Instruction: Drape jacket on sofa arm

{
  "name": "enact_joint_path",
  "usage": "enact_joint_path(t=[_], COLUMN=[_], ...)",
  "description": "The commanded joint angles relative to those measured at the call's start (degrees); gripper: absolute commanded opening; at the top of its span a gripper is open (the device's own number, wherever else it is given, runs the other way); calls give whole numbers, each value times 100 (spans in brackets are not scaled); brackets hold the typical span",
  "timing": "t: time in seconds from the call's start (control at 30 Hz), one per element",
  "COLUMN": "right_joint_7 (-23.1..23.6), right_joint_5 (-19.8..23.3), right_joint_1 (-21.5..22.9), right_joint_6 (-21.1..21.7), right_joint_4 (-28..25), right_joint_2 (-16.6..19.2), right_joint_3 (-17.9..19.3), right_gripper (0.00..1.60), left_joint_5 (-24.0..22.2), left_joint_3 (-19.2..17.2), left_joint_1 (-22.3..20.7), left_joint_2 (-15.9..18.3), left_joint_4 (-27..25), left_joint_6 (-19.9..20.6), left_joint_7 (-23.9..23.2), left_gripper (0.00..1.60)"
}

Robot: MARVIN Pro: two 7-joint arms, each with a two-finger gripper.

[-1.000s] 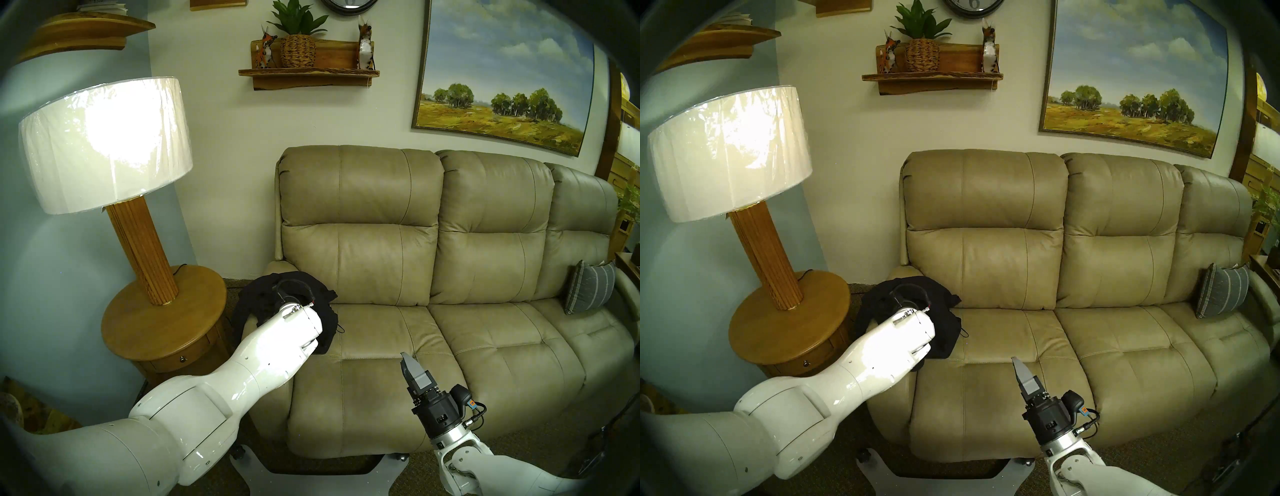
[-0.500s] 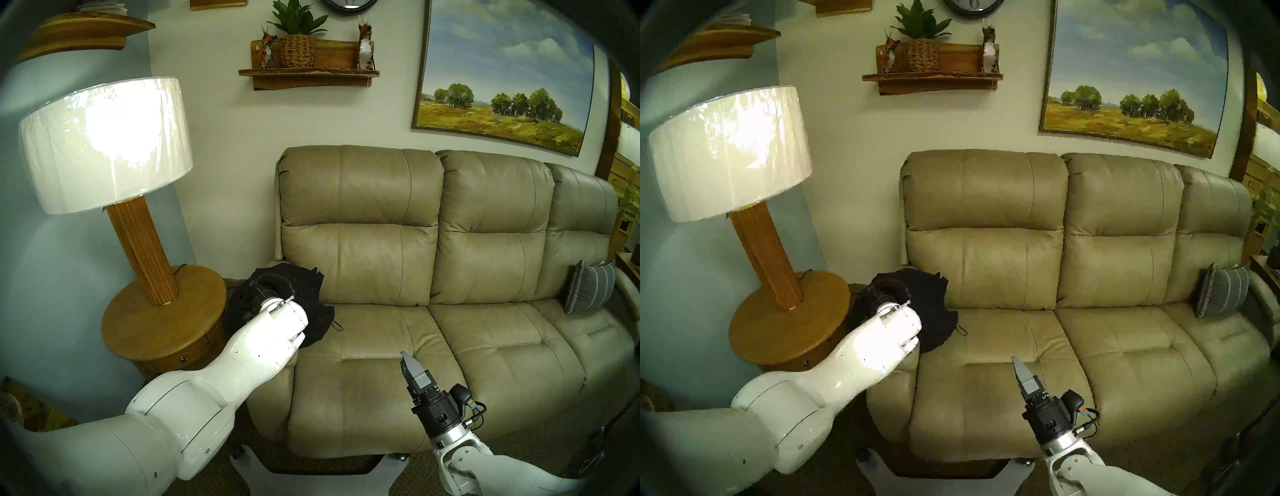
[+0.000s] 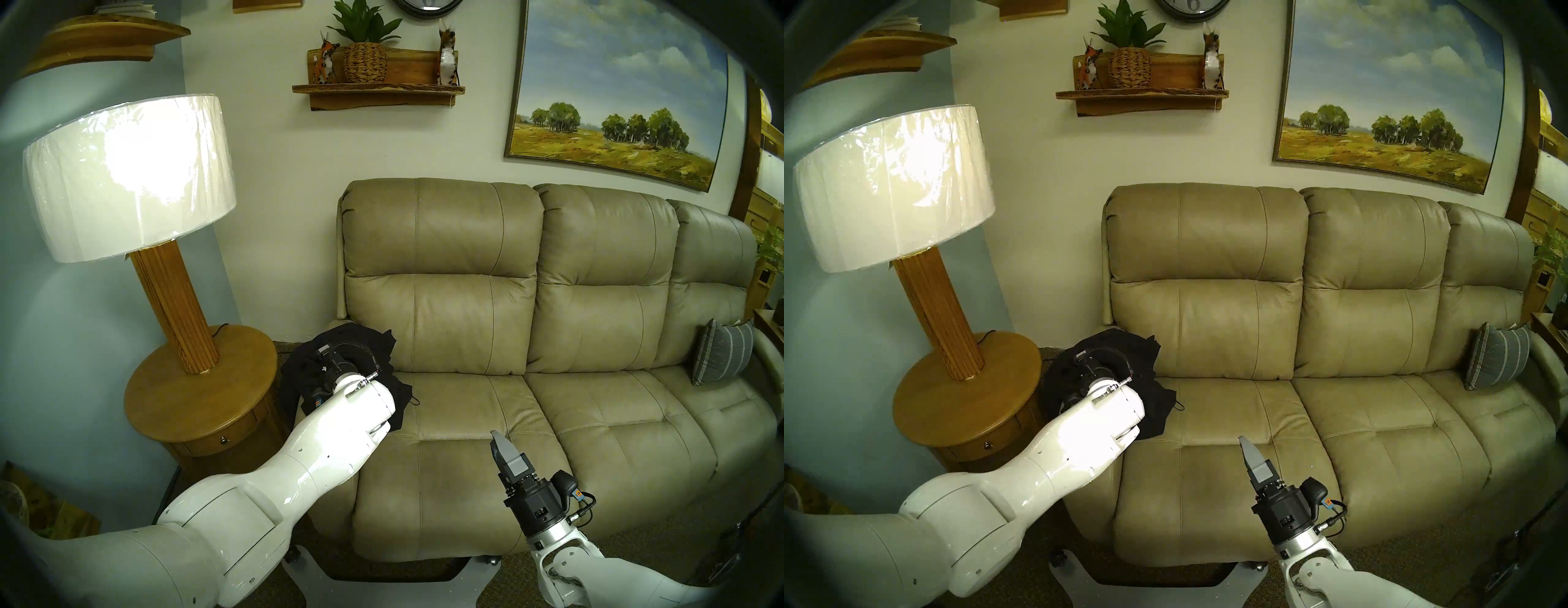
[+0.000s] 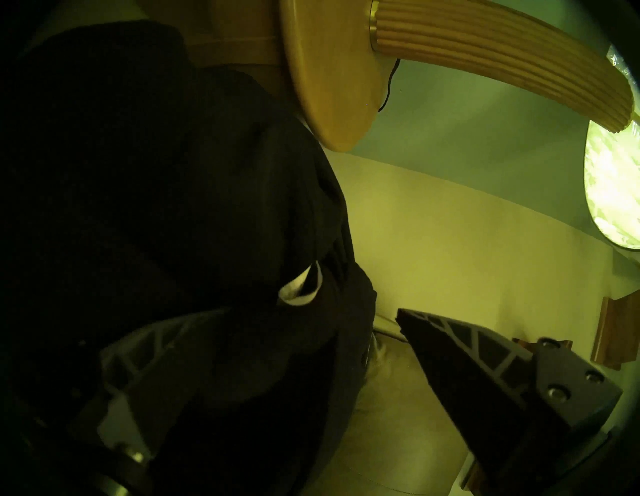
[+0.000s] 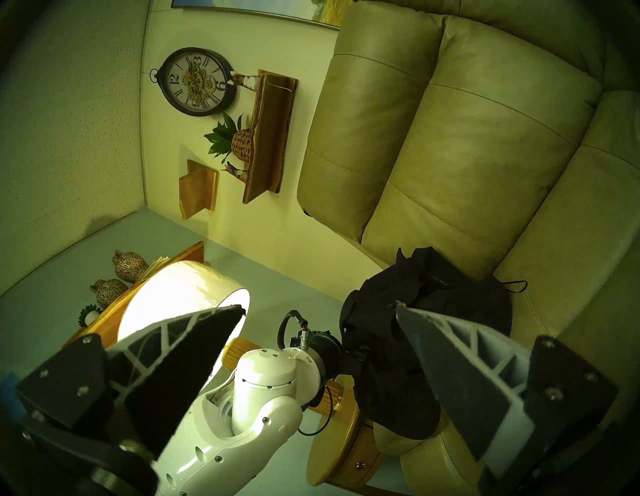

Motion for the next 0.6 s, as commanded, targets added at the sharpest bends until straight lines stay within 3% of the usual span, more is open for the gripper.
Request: enact_joint_path(t=[0.0, 0.37, 0.57], right_joint_7=[24, 17, 17], right_joint_5=[-8, -10, -12], right_joint_1=[19, 26, 27], right_joint_6=[3, 2, 1], right_joint_4=[-79, -39, -29], right_joint_2=[-12, -18, -21], right_joint_3=[0, -1, -1], right_gripper=[160, 160, 160], left_joint_5=[80, 146, 252], left_joint_3=[125, 932, 1384], left_joint_1=[599, 1416, 1928], left_joint_2=[-154, -204, 253], left_joint_4=[-696, -1148, -1433], left_joint_6=[-145, -414, -633], left_joint_7=[-345, -481, -683], left_gripper=[160, 160, 160])
